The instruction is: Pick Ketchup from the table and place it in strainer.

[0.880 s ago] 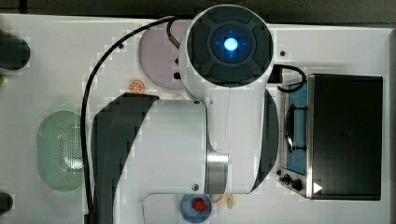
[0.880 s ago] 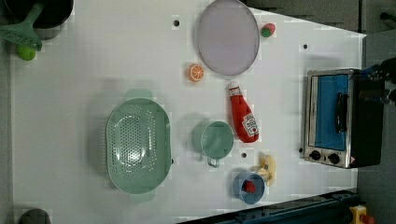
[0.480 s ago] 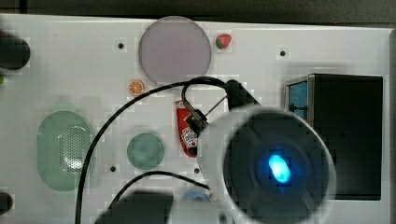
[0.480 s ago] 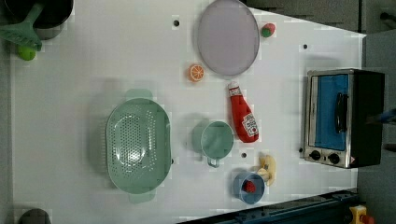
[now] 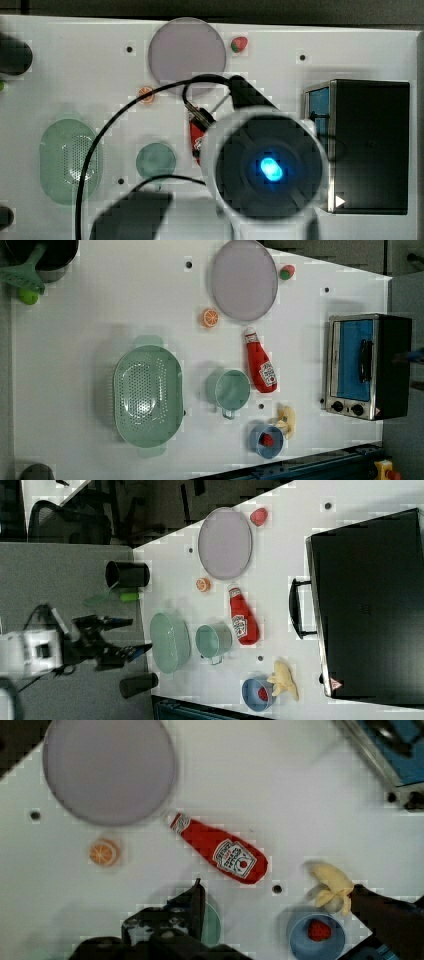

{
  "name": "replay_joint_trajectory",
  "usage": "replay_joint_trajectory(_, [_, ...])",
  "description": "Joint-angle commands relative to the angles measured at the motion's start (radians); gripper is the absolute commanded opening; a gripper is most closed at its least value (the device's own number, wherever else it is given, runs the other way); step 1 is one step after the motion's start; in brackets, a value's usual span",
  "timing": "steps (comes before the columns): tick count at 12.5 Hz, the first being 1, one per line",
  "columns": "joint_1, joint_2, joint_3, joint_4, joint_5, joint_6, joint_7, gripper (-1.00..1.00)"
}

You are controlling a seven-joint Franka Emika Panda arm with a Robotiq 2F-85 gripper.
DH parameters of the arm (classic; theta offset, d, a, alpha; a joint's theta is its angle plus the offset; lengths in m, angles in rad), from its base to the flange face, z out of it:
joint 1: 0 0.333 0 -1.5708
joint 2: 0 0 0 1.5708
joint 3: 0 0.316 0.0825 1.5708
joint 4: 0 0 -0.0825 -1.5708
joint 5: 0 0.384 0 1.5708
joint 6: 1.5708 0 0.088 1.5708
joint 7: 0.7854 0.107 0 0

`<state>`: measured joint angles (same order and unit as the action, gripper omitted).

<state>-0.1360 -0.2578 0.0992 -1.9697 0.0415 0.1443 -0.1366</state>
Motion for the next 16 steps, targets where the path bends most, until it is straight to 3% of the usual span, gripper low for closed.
replay_joint_trajectory(1, [0.011, 0.082, 0.05, -0.085, 0.006, 0.059, -0.203, 1.0])
replay_joint_trajectory(9, [0.011, 0.141, 0.073, -0.311, 0.005, 0.384, -0.767, 1.0])
replay_joint_trajectory(13, [0.011, 0.19, 0.074, -0.44, 0.006, 0.558, -0.794, 1.0])
replay_joint_trajectory(16, [0.011, 0.288, 0.074, -0.473, 0.005, 0.66, -0.793, 1.0])
